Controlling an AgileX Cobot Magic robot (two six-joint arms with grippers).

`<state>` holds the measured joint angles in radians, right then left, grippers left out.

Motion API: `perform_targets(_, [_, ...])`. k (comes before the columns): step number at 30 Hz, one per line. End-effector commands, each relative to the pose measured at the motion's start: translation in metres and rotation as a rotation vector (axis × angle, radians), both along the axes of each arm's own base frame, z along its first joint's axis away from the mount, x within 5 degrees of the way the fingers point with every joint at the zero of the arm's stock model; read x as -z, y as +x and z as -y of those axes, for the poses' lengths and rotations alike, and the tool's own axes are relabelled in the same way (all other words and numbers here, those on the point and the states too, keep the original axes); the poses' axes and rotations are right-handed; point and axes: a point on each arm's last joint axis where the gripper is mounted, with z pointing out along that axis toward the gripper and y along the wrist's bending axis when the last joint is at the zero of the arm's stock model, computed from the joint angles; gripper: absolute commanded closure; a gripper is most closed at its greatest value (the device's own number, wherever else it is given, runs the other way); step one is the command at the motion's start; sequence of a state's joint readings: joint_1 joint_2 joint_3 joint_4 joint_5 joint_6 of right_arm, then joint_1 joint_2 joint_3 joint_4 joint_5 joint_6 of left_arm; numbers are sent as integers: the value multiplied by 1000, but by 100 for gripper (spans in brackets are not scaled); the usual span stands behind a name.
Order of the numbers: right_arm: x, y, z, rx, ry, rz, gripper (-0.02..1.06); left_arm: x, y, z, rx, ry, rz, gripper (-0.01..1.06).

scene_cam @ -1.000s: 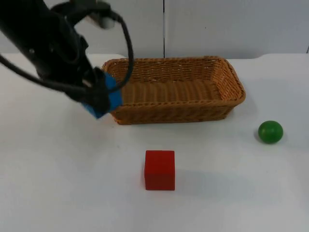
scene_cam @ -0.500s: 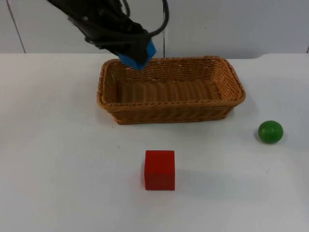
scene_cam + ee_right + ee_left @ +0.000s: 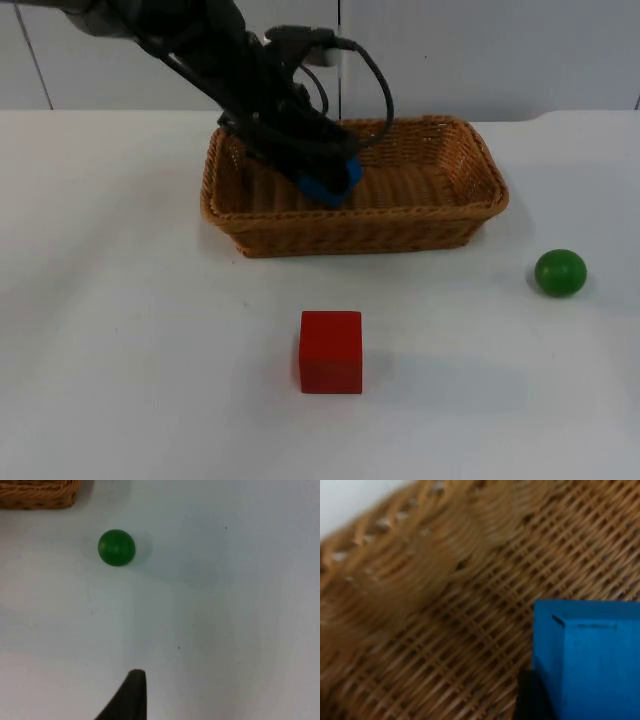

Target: Place all geometric objects except the red cube into the basket.

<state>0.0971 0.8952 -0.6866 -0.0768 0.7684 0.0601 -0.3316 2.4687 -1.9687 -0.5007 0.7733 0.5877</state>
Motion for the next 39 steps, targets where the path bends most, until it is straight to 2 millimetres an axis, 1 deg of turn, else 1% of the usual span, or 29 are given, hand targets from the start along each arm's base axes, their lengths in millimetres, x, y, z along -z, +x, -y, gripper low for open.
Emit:
perform_targets(1, [-1, 0, 1, 4, -6, 14, -1, -5, 0, 5, -2, -18, 1, 77])
perform_targets(2, [-1, 0, 1, 4, -6, 14, -1, -4, 0, 5, -8, -22, -4, 67])
perform_targets(3, [-1, 0, 1, 4, -6, 14, -1, -4, 0, 5, -8, -22, -4, 67])
perform_targets(5, [-1, 0, 1, 4, -6, 14, -1, -5, -1, 5, -21, -28, -14, 48])
perform_targets(7, [-1, 0, 1, 4, -6, 14, -1, -12, -2, 5, -24, -32, -23, 33])
perform_targets(8, [-1, 0, 1, 4, -6, 14, -1, -19, -3, 5, -14, -29, -23, 27])
perform_targets(9, [-1, 0, 1, 4, -6, 14, -1, -19, -3, 5, -14, -29, -23, 27])
perform_targets(10, [-1, 0, 1, 4, -6, 14, -1, -25, -4, 5, -4, -29, -20, 23])
perform_targets(11, [-1, 0, 1, 4, -6, 14, -1, -39, -5, 6, 12, -41, -24, 19])
perform_targets(12, [-1, 0, 1, 4, -6, 14, -1, -44, -6, 6, 19, -43, -25, 18])
perform_targets(13, [-1, 0, 1, 3, -7, 14, -1, -54, -8, 7, 25, -50, -35, 18])
perform_targets(14, [-1, 0, 1, 3, -7, 14, -1, -54, -8, 7, 25, -50, -35, 18])
perform_targets(15, [-1, 0, 1, 1, -9, 14, -1, -70, -12, 6, 21, -58, -48, 18])
perform_targets(17, [-1, 0, 1, 1, -9, 14, -1, -92, -19, 3, 21, -66, -64, 18])
perform_targets(18, [-1, 0, 1, 1, -9, 14, -1, -101, -21, -1, 9, -66, -77, 18])
perform_targets(19, [-1, 0, 1, 1, -9, 14, -1, -101, -21, -1, 9, -66, -77, 18])
perform_targets(20, [-1, 0, 1, 1, -9, 14, -1, -110, -25, -5, 9, -67, -98, 18])
perform_targets(23, [-1, 0, 1, 1, -9, 14, -1, -128, -35, -23, -31, -70, -168, 18])
perform_targets(24, [-1, 0, 1, 1, -9, 14, -1, -128, -35, -23, -31, -70, -168, 18])
perform_targets(26, [-1, 0, 1, 1, -9, 14, -1, -135, -44, -41, -85, -47, -201, 18])
perform_targets(28, [-1, 0, 1, 1, -9, 14, -1, -136, -54, -59, -149, -36, -200, 18])
perform_targets(29, [-1, 0, 1, 1, -9, 14, -1, -136, -54, -59, -149, -36, -200, 18])
perform_targets(32, [-1, 0, 1, 1, -9, 14, -1, -131, -79, -86, -241, -31, -197, 18])
perform_targets(33, [-1, 0, 1, 1, -9, 14, -1, -131, -79, -86, -241, -31, -197, 18])
perform_targets(34, [-1, 0, 1, 1, -9, 14, -1, -129, -88, -94, -270, -31, -196, 18])
perform_targets(35, [-1, 0, 1, 1, -9, 14, -1, -126, -102, -107, -319, -28, -199, 18])
perform_targets(36, [-1, 0, 1, 1, -9, 14, -1, -123, -114, -116, -351, -27, -199, 18])
perform_targets(38, [-1, 0, 1, 1, -9, 14, -1, -122, -137, -130, -398, -25, -192, 18])
perform_targets(39, [-1, 0, 1, 1, -9, 14, -1, -122, -137, -130, -398, -25, -192, 18])
